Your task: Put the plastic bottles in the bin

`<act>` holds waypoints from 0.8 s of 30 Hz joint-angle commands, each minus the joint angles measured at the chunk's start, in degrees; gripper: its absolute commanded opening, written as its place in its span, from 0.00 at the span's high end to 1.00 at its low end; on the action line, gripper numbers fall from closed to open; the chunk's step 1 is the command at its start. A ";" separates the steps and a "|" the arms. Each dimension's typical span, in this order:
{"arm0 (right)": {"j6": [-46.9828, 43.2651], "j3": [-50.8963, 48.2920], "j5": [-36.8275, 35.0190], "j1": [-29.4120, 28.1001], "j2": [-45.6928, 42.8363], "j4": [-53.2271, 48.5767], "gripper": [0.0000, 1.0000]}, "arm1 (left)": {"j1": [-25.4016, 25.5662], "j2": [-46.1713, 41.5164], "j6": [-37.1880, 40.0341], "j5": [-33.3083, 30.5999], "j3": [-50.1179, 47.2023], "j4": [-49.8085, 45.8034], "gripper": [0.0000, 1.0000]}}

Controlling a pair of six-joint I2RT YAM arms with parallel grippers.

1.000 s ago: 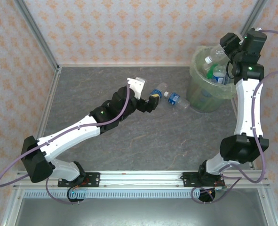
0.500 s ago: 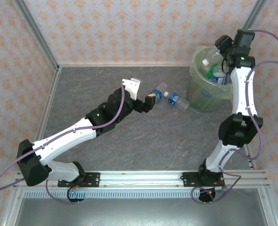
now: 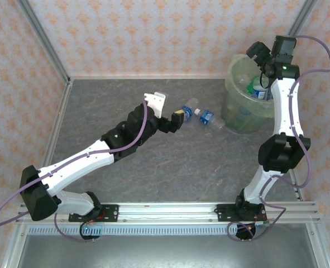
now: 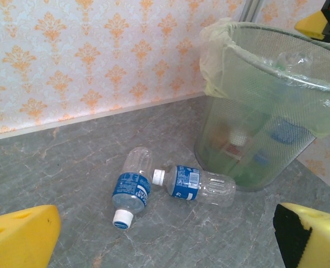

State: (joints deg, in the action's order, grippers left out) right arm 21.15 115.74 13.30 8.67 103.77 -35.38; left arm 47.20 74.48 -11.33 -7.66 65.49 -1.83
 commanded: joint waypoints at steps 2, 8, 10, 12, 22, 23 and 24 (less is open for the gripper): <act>-0.68 1.49 -1.36 -0.18 -5.54 -0.31 0.00 | -0.90 1.49 -1.79 -2.24 0.34 0.79 0.01; -0.48 -1.57 -0.19 -1.66 -10.70 0.64 0.00 | -4.68 5.87 -6.14 1.23 1.30 -0.92 0.01; -0.58 -2.54 0.36 -2.46 -12.32 0.74 0.00 | -5.76 7.25 -7.24 3.46 1.24 -0.28 0.01; -0.95 -3.50 0.77 -3.28 -13.88 0.75 0.00 | -6.59 8.77 -8.03 5.19 1.34 0.03 0.02; -1.09 -9.99 4.07 -6.20 -21.38 1.02 0.00 | -9.67 21.03 -9.21 11.26 6.26 -3.24 0.13; -1.12 -10.48 4.38 -6.29 -21.96 0.92 0.00 | -9.80 22.19 -9.07 11.59 6.98 -3.72 0.14; -1.16 -10.87 4.62 -6.38 -22.58 0.75 0.00 | -9.93 23.63 -8.92 11.83 7.84 -4.03 0.15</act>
State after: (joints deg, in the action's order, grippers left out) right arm 20.93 105.84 16.36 2.72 84.09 -35.16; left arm 37.74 95.94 -19.68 1.76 70.41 -3.60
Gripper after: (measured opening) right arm 0.997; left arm 0.852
